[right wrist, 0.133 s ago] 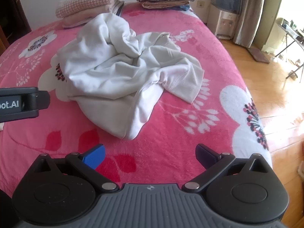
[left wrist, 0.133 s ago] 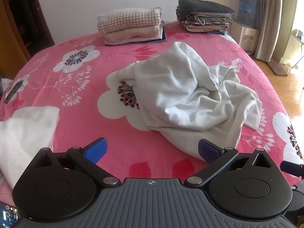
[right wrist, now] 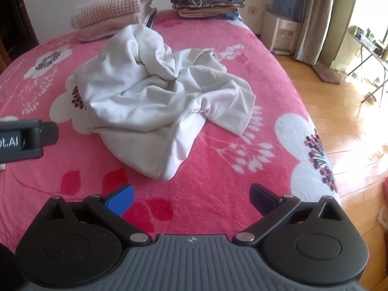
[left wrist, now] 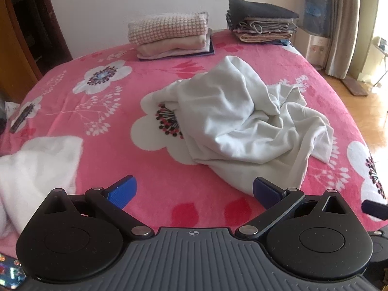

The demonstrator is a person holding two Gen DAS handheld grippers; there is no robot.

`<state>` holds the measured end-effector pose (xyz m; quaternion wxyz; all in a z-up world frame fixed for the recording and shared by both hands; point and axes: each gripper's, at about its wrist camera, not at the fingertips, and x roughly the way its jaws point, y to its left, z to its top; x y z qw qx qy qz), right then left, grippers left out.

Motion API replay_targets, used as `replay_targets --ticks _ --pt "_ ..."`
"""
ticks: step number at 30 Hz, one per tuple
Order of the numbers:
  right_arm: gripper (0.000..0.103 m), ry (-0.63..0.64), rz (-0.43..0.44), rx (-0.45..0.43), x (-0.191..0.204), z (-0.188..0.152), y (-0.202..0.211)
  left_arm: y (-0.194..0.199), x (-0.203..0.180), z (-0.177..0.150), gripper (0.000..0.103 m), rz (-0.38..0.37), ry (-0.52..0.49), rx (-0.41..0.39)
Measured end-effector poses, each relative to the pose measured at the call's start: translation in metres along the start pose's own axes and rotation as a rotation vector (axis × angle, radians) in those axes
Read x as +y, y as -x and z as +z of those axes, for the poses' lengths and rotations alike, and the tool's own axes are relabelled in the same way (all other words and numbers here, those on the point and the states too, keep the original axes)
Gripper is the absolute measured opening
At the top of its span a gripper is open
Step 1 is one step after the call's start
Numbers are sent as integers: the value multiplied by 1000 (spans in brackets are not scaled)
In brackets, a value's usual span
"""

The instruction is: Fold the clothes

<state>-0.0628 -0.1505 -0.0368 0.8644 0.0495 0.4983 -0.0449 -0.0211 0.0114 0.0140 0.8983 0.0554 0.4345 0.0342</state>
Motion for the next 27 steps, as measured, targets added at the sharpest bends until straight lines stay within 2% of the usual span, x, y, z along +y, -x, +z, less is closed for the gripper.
replay_targets --ticks 3,6,12,27 --pt "103 5 8 0 0 1 -1 16 10 -6 103 10 9 -25" --pt "103 10 -2 -72 4 -7 22 32 20 -12 103 20 21 -46" --pt "103 12 -13 -122 16 -27 55 54 39 -26 103 32 60 -43" --pt "103 15 -1 -183 22 -38 91 76 49 -36 103 33 105 -52"
